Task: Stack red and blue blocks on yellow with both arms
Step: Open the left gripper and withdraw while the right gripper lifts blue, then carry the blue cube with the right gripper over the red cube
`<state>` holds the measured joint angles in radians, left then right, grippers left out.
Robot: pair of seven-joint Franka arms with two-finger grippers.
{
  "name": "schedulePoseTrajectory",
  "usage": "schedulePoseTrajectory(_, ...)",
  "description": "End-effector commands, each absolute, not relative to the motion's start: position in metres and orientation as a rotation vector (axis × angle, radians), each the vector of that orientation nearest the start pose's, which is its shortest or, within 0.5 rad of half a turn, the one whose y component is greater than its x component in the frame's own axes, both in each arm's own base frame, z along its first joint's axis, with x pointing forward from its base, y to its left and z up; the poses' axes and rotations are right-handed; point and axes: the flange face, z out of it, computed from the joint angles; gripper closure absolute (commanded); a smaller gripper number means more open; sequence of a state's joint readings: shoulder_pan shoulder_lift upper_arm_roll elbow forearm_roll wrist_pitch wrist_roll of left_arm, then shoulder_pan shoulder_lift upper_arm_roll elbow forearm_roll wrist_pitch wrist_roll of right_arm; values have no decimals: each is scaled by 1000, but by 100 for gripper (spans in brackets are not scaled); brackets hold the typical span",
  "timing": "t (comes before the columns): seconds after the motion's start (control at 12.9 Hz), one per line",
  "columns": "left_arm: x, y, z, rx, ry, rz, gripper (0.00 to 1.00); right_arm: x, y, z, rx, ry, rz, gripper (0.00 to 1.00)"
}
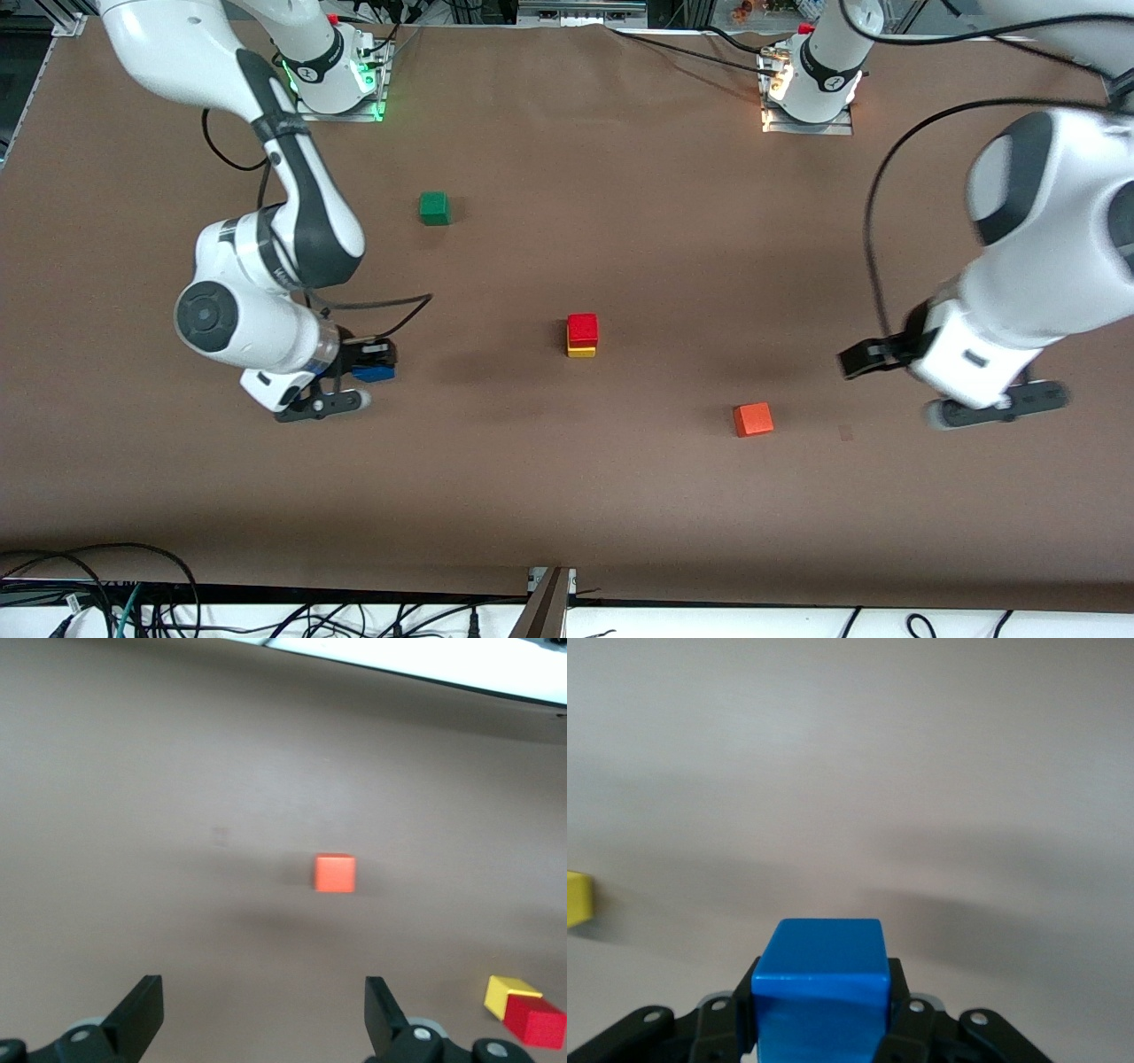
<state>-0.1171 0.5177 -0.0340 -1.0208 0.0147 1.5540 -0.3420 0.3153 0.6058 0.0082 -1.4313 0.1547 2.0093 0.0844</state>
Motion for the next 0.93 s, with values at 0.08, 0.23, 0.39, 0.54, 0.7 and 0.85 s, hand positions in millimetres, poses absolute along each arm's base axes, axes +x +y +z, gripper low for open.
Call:
schedulePoseTrajectory(0.08, 651, -38, 608, -3130, -336, -45, 0, 649, 350, 351, -2994, -252, 52, 62)
schedulePoseTrajectory(0.23, 627, -14, 617, -3127, -278, -28, 0, 633, 417, 356, -3004, -208, -7, 62)
schedulePoseTrajectory(0.39, 611, 12, 603, -3132, -144, 47, 0, 617, 465, 350, -3010, -202, -50, 61)
schedulePoseTrajectory(0.54, 597, 15, 599, -3147, -54, 79, 0, 604, 493, 339, -3025, -216, -83, 60)
schedulePoseTrajectory(0.7, 587, 12, 596, -3145, -65, 103, 0, 591, 515, 326, -3034, -226, -124, 56)
schedulePoseTrajectory(0.85, 591, 12, 592, -3143, -58, 120, 0, 586, 524, 314, -3038, -233, -145, 56)
